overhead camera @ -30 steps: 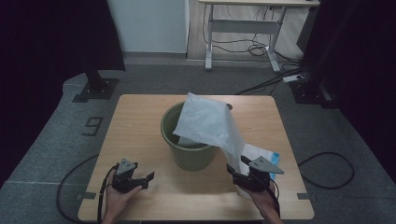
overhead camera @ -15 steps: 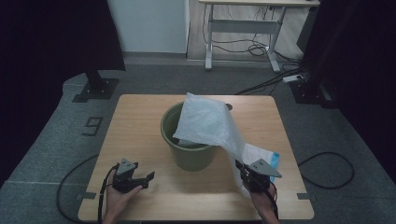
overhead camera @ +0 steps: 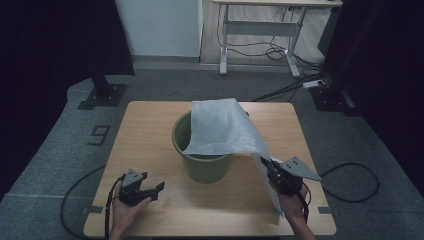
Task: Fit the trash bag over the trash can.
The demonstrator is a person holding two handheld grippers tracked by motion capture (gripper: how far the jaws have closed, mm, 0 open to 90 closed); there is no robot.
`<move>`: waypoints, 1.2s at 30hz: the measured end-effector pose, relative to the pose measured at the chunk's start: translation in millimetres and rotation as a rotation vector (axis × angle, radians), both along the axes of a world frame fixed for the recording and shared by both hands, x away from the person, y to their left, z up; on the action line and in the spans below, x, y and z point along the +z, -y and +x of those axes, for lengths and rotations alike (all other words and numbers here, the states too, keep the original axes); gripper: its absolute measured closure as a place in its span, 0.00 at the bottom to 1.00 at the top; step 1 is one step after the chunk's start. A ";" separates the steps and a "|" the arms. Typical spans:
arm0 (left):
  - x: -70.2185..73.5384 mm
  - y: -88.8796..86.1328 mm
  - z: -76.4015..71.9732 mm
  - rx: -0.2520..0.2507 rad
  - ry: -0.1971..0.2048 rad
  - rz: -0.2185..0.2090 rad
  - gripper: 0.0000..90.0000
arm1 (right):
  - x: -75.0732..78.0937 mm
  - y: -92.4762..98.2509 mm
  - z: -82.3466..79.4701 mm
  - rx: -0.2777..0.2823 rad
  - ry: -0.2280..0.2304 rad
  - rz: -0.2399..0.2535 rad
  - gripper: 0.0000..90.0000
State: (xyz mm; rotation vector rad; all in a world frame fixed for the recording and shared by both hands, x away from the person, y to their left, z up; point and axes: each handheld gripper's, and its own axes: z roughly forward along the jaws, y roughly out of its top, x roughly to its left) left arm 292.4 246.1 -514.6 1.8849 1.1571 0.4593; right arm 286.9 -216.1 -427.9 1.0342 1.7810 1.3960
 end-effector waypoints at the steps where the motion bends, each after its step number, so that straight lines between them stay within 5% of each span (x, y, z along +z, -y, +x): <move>1: 2.0 0.3 -0.4 -0.003 0.007 -0.003 0.20 | 2.9 -1.0 0.8 0.003 0.006 -0.001 0.98; 10: 19.9 2.8 -5.6 -0.010 0.055 -0.046 0.21 | 17.8 6.7 -7.4 -0.008 0.053 -0.002 0.98; 22: 26.4 5.3 -7.0 -0.013 0.074 -0.042 0.21 | 33.6 20.5 -11.9 -0.032 0.089 0.002 0.98; 28: 32.0 5.7 -8.1 -0.016 0.091 -0.053 0.22 | 36.3 -2.5 1.0 0.012 0.082 -0.019 0.98; 36: 36.4 11.0 -7.4 -0.028 0.101 -0.051 0.22 | 20.8 -33.1 19.1 0.064 0.035 -0.044 0.98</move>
